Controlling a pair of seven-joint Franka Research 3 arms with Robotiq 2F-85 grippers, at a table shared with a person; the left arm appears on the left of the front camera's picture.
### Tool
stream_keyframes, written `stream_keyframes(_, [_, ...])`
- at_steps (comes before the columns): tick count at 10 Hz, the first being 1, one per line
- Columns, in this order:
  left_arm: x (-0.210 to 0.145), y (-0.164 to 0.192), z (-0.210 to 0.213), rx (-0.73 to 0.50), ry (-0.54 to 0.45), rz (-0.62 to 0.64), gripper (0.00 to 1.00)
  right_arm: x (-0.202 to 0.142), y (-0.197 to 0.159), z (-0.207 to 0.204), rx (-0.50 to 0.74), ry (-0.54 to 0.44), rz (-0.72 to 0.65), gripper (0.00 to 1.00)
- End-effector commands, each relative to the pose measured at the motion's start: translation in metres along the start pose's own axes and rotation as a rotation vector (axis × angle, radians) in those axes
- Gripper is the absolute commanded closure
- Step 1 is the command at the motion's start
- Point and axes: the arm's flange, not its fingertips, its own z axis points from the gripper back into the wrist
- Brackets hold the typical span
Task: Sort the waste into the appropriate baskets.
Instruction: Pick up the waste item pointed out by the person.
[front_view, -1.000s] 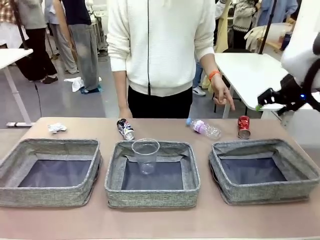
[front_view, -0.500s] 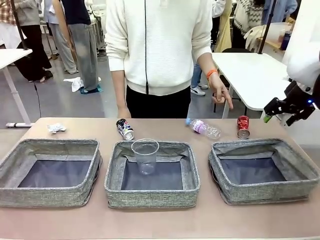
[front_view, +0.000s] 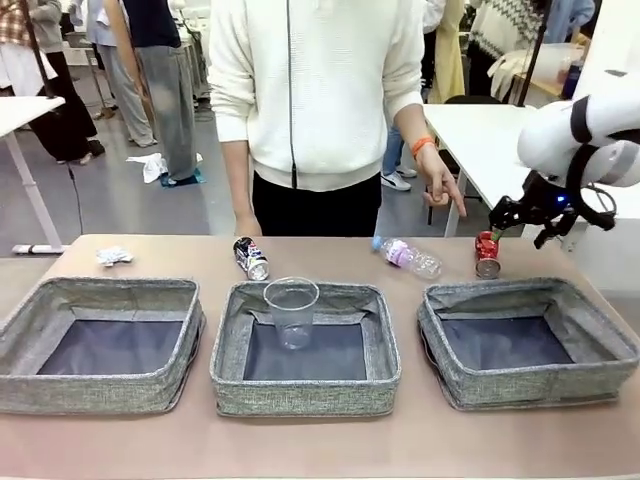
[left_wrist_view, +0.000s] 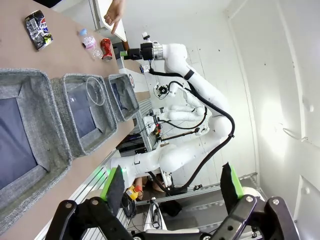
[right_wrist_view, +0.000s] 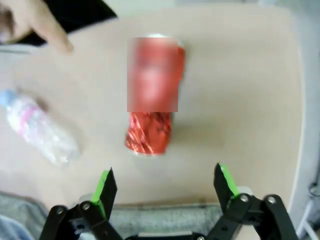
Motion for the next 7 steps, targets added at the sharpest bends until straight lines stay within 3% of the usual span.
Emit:
stream_keyframes(1, [-0.001,-0.006,0.001,-0.008,0.005,0.013,0.00,0.038,0.011,-0.006,-0.050,0.010,-0.084,0.00])
stream_keyframes(4, [-0.001,-0.006,0.001,-0.008,0.005,0.013,0.00,0.070,0.015,-0.040,-0.090,0.131,-0.059,0.00])
stream_keyframes(7, [-0.001,-0.006,0.001,-0.008,0.005,0.013,0.00,0.076,0.009,-0.068,-0.118,0.099,-0.134,0.00])
